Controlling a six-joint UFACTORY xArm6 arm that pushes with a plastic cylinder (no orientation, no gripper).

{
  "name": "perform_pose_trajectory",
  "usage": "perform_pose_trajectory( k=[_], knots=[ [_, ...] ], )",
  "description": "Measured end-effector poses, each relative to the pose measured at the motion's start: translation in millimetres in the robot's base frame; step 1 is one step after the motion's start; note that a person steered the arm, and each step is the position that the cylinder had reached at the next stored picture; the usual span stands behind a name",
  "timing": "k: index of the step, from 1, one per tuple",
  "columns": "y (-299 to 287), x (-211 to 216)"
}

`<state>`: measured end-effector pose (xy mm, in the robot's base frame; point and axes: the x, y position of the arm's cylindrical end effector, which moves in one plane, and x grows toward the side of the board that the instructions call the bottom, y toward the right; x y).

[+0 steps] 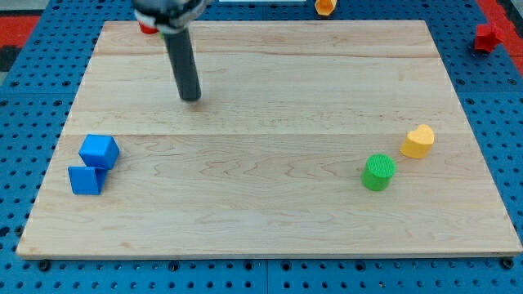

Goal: Point your arm towards center

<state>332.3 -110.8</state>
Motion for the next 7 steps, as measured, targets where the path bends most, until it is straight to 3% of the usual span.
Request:
perform_pose_trajectory(
  k=[1,2,3,4,5,6,7],
  knots=[
    [1,-96],
    [126,-14],
    [135,118],
    [64,65],
    [93,-43],
    [59,-91],
    [38,35]
  ],
)
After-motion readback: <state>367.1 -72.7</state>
